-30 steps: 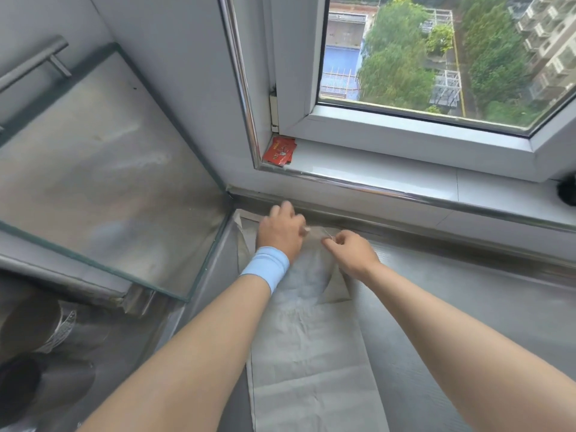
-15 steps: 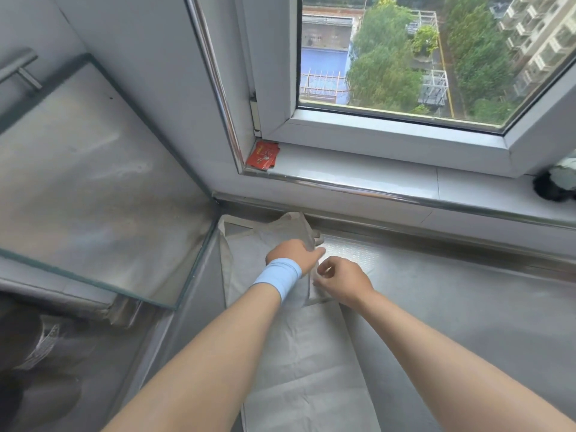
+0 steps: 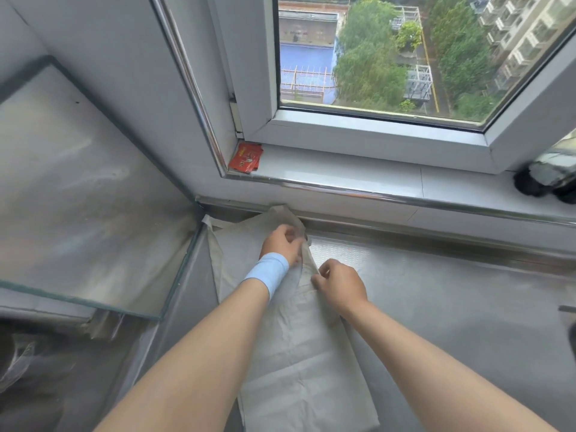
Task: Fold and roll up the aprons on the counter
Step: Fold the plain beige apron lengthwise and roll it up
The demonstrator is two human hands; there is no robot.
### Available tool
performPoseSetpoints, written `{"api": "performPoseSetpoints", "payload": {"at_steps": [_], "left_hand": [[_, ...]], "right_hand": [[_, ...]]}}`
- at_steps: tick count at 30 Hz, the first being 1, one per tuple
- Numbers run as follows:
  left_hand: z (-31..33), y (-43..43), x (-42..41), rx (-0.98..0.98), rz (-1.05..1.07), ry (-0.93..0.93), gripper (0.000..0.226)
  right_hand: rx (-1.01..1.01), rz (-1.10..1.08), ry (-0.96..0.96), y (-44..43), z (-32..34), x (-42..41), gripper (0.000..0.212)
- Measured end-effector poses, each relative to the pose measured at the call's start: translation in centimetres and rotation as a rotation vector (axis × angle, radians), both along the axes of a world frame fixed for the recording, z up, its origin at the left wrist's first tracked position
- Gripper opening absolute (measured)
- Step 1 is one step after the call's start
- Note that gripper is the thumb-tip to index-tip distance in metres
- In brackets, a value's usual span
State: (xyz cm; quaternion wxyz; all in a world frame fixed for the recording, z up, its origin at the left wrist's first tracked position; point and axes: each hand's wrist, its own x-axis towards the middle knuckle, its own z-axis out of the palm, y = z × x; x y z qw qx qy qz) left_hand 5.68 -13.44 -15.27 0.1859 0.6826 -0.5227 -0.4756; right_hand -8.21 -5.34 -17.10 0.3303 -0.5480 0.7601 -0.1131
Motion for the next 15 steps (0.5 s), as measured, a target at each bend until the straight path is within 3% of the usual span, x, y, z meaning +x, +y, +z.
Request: {"api": "performPoseSetpoints", "payload": {"at_steps": [2, 5, 7, 9, 12, 15], "left_hand": [[-0.1, 1.2, 0.7, -0.149, -0.034, -0.107, 0.020], [0.0, 4.6, 2.0, -0.285, -0.259, -0.296, 0.014], [0.1, 7.1, 2.8, -0.266, -0.406, -0.372, 0.012], [0.0, 9.4, 4.0, -0.236, -0.498, -0.457, 0.011], [0.0, 12.3, 5.5, -0.230, -0.550, -0.515, 0.011], [0.4, 15.6, 6.1, -0.226, -0.553, -0.527, 0.007]], "right_hand": [[-0.147, 0.038, 0.049, 0.6, 0.0, 0.3, 0.021], [-0.226, 0.292, 0.134, 1.6, -0.2, 0.5, 0.017], [-0.137, 0.454, 0.159, 2.3, -0.7, 0.6, 0.016], [-0.110, 0.454, 0.120, 3.0, -0.5, 0.8, 0.021], [-0.129, 0.444, 0.085, 4.3, 0.6, 1.0, 0.038], [-0.162, 0.588, 0.175, 6.9, 1.7, 0.6, 0.030]]}}
